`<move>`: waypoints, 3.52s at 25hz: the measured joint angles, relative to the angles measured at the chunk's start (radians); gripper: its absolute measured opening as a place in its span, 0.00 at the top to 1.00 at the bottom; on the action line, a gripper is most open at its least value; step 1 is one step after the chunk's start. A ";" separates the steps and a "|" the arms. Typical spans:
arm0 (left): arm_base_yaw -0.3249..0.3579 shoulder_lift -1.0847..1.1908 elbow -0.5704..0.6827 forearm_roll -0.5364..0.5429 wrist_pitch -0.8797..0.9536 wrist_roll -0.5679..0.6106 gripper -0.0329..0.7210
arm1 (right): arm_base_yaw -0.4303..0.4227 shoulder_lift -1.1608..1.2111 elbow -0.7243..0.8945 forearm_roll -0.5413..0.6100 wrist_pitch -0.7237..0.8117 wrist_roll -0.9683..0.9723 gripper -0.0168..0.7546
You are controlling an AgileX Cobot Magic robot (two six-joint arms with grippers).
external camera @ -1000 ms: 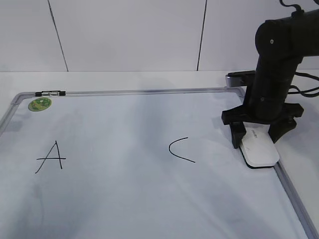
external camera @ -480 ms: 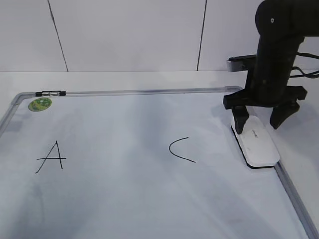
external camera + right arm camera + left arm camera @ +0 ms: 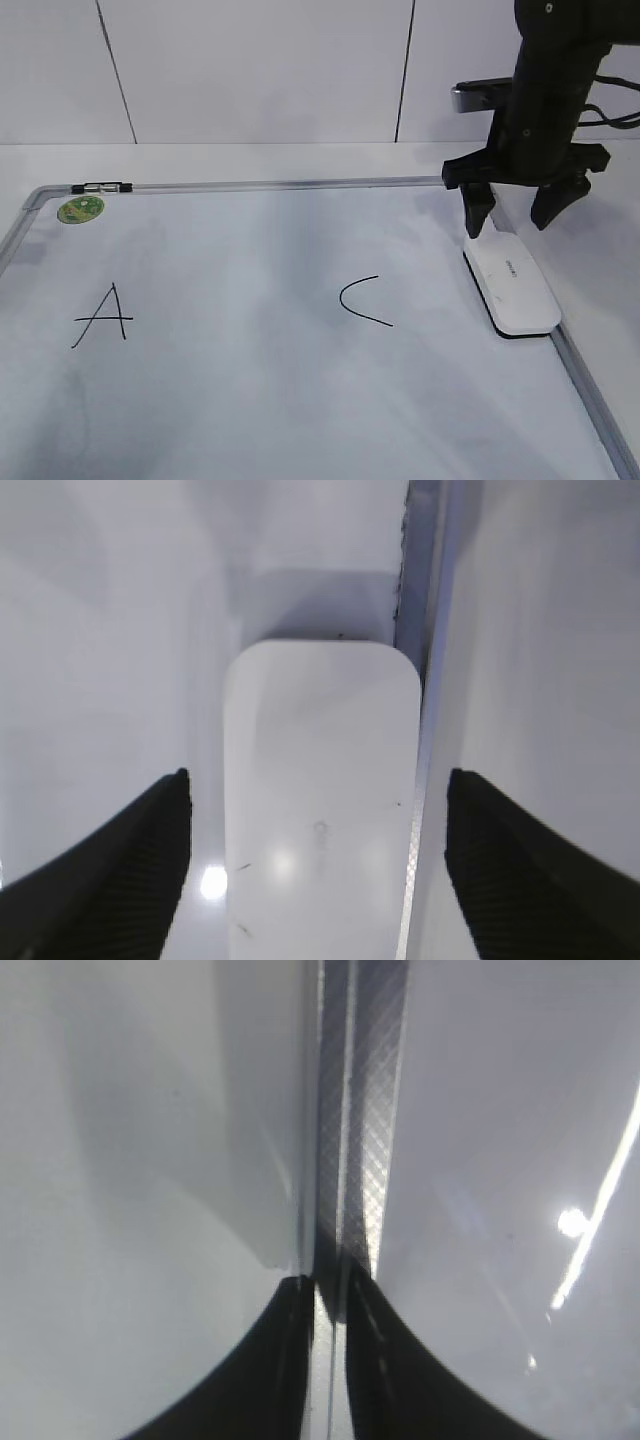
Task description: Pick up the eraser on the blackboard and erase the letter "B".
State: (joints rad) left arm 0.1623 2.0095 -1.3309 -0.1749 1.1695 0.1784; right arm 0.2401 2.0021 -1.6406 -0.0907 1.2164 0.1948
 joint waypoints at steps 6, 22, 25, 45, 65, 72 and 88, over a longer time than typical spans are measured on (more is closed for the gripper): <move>0.000 0.002 0.000 -0.014 -0.005 -0.003 0.68 | 0.000 0.000 -0.002 0.011 0.000 -0.002 0.22; 0.000 -0.026 -0.193 -0.004 0.026 -0.038 0.61 | 0.000 -0.148 -0.002 0.073 0.007 -0.035 0.22; 0.000 -0.078 -0.193 -0.003 0.035 -0.040 0.63 | 0.000 -0.222 0.005 0.081 0.007 -0.035 0.22; 0.000 -0.713 0.087 -0.029 0.057 -0.038 0.63 | 0.000 -0.917 0.423 0.127 0.035 -0.039 0.22; 0.000 -1.463 0.500 -0.083 0.086 0.085 0.64 | 0.000 -1.439 0.589 0.041 0.052 -0.039 0.56; -0.005 -1.718 0.614 -0.113 0.098 0.130 0.64 | 0.000 -1.450 0.604 0.035 0.053 -0.041 0.56; -0.142 -1.836 0.766 -0.123 0.058 0.184 0.64 | 0.000 -1.811 0.894 0.026 0.056 -0.046 0.56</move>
State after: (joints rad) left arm 0.0202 0.1733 -0.5650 -0.2978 1.2278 0.3621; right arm 0.2401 0.1909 -0.7463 -0.0643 1.2720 0.1491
